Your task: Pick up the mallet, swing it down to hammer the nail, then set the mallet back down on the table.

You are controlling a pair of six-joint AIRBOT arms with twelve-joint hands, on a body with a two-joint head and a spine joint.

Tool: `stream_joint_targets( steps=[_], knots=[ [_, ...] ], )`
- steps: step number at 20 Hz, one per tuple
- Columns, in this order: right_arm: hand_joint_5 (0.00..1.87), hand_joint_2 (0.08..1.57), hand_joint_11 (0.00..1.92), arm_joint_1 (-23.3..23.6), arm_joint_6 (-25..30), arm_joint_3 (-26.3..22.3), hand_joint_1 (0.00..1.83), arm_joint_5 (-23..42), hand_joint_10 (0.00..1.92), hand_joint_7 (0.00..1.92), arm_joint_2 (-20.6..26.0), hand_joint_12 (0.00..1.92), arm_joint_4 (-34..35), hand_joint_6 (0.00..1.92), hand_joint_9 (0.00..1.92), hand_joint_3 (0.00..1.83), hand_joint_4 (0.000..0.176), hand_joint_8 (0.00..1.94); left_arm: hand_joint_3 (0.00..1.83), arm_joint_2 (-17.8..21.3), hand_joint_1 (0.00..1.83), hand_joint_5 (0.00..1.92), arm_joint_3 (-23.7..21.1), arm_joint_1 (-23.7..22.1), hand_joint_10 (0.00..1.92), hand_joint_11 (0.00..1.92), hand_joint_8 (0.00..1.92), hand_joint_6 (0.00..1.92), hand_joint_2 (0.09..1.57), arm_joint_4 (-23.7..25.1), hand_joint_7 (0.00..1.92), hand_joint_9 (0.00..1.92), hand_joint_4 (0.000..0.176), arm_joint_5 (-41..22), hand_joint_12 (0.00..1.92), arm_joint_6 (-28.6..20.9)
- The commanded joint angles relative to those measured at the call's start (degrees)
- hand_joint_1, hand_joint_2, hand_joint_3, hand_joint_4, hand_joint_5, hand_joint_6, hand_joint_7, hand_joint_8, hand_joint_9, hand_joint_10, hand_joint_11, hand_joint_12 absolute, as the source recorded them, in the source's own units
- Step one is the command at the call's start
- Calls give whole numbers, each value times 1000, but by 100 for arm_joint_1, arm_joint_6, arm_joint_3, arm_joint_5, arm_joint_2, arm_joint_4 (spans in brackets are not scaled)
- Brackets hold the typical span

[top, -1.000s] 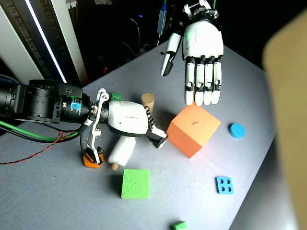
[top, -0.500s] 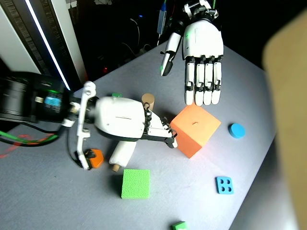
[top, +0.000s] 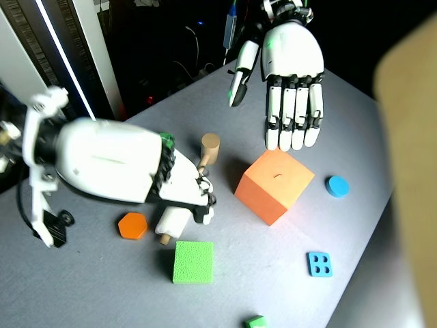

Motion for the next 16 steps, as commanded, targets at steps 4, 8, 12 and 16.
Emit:
stream_joint_targets(
  steps=[4, 8, 12, 16],
  knots=[
    [382, 1092, 629, -92, -309, -68, 498, 449, 1921, 279, 42, 1921, 94, 1919, 454, 0, 0, 1941, 0, 30, 266, 320, -93, -198, 1918, 369, 1918, 1916, 1309, -72, 275, 337, 0, -323, 1919, 33],
    [577, 1092, 784, -201, -374, -74, 399, 563, 1921, 508, -13, 1921, 94, 1921, 614, 0, 0, 1941, 6, 33, 129, 655, -144, -185, 1921, 644, 1861, 1874, 1354, -72, 704, 657, 0, -353, 1921, 40],
    [1553, 1410, 1827, -172, -312, -80, 423, 592, 1921, 1691, -15, 1921, 94, 1921, 1761, 21, 75, 1941, 12, 36, 601, 1431, -249, -193, 1921, 1560, 1921, 1921, 1282, -73, 1493, 1523, 145, -368, 1921, 18],
    [1523, 1539, 1867, -177, -311, -81, 831, 692, 1921, 1700, -18, 1921, 94, 1921, 1778, 20, 176, 1941, 0, 36, 1154, 1484, -281, -210, 1921, 1588, 1921, 1921, 1337, -73, 1528, 1548, 164, -382, 1921, -5]
  ],
)
